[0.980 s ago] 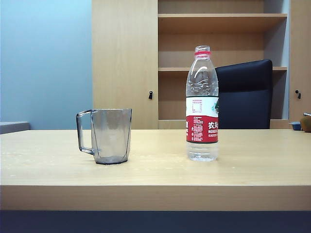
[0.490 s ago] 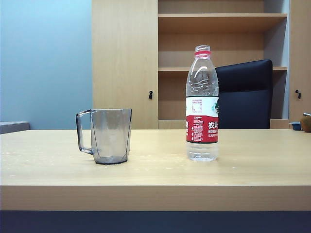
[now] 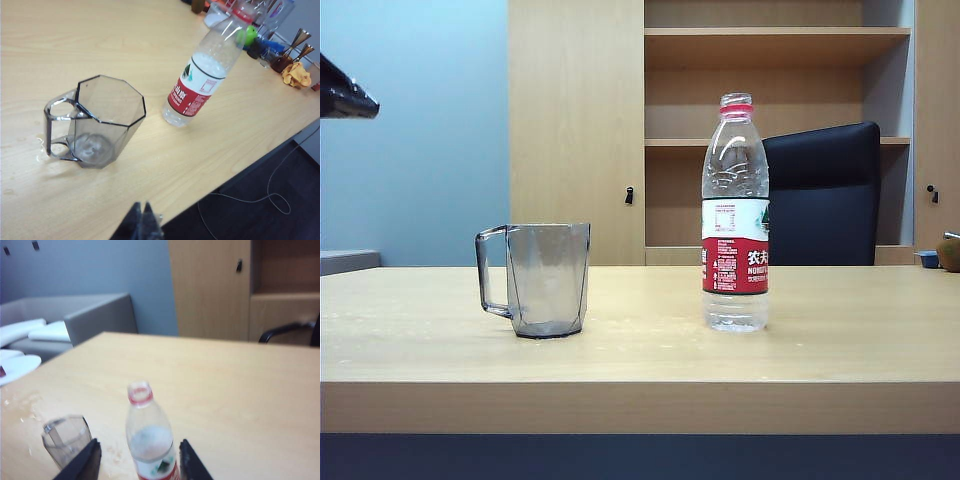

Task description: Pick up the mineral water bottle on the table and pour water into the mug until it's half full.

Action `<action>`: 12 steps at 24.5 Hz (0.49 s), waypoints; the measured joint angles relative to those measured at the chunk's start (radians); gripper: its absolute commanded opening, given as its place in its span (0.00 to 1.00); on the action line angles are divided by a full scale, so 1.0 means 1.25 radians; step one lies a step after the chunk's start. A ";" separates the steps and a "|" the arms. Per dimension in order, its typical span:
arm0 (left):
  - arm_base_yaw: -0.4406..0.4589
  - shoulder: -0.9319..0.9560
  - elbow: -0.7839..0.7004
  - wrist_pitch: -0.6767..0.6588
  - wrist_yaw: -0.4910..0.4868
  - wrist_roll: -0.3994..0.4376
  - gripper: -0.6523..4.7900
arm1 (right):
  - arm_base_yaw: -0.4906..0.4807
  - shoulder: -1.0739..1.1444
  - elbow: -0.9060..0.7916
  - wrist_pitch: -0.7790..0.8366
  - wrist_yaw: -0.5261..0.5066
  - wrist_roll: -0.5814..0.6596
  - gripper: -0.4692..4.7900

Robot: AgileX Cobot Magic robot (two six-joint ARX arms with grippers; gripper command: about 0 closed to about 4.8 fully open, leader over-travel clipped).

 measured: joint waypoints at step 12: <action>0.000 -0.101 0.052 0.025 0.006 0.002 0.11 | 0.363 0.822 -0.196 0.928 0.392 -0.069 1.00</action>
